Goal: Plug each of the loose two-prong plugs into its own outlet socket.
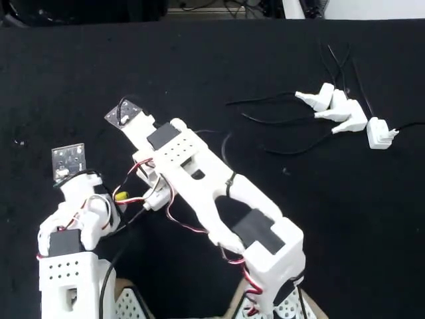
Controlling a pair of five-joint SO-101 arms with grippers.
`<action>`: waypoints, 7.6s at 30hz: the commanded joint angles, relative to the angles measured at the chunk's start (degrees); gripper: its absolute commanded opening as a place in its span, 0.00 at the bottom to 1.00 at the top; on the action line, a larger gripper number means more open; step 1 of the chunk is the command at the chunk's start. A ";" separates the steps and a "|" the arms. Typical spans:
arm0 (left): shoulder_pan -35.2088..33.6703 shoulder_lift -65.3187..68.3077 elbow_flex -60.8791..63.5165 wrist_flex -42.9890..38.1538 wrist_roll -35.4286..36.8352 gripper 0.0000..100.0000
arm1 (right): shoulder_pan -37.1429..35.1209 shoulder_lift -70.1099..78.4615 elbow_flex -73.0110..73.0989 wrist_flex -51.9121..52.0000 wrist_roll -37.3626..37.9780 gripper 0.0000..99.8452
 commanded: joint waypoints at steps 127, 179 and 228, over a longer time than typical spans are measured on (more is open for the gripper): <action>-3.91 -0.44 -1.80 1.41 -0.44 0.27 | -1.05 -37.05 46.99 -16.09 -7.91 0.12; -3.91 -0.44 -1.98 1.41 -0.53 0.27 | 7.47 -28.53 46.20 -19.34 10.11 0.12; 16.66 -0.44 -6.46 -25.49 1.49 0.27 | 2.02 -55.69 30.37 -12.57 14.15 0.01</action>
